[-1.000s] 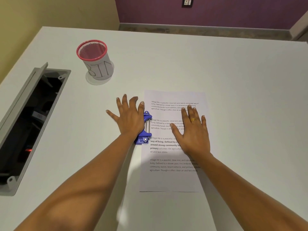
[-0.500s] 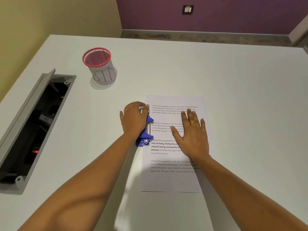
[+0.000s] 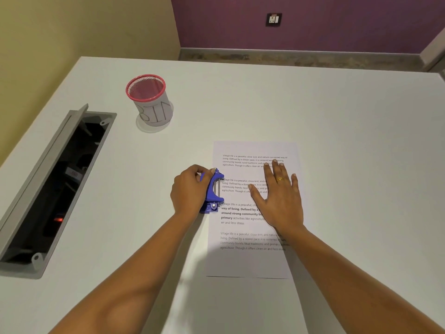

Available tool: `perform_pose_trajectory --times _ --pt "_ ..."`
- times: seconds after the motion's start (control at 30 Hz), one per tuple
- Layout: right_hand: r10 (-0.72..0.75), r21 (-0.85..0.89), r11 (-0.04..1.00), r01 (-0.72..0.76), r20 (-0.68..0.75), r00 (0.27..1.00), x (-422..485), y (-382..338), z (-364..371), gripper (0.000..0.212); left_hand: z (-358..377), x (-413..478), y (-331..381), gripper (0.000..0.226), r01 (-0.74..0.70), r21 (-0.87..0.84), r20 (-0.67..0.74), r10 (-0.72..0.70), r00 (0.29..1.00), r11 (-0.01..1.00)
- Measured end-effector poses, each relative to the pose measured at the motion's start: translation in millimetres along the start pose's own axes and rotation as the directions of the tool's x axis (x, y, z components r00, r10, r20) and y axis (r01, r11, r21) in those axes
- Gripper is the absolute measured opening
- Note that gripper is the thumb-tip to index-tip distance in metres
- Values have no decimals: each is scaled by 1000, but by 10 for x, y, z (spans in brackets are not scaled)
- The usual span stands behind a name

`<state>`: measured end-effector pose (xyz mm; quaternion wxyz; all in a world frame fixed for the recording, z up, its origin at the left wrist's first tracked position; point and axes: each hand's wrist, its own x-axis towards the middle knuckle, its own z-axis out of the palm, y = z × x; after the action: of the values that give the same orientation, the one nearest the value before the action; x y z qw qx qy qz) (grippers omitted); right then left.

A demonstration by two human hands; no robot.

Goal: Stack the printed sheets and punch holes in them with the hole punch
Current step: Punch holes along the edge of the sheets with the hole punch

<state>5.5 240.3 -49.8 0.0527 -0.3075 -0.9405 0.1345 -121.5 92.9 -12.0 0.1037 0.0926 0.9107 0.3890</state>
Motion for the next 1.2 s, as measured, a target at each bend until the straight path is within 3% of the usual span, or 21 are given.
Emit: perform_pose_trajectory --times 0.27,0.53,0.67,0.77,0.83,0.97,1.2 --pt "-4 13 1000 4 1 1000 -1 -1 -1 73 -323 103 -176 27 26 5 -42 -26 999 1000" --pt "-5 10 1000 5 -14 1000 -7 -2 -2 73 -814 246 -433 35 81 292 -130 -44 991 953" --pt "-7 8 1000 7 -23 1000 -4 -10 -1 72 -773 194 -363 33 -43 442 -166 129 978 896" --pt "-9 1 1000 9 -23 1000 -7 0 1 72 -549 57 -176 30 -215 340 -69 252 965 916" --pt "-7 7 1000 7 -22 1000 -4 3 3 72 -342 -45 -40 33 -241 217 39 238 970 946" --pt "-1 5 1000 1 -19 1000 6 4 14 73 -40 -146 178 41 -13 -10 177 14 984 1000" --pt "-1 -1 1000 1 -23 1000 2 7 16 73 61 -150 311 49 252 -260 216 -199 956 932"
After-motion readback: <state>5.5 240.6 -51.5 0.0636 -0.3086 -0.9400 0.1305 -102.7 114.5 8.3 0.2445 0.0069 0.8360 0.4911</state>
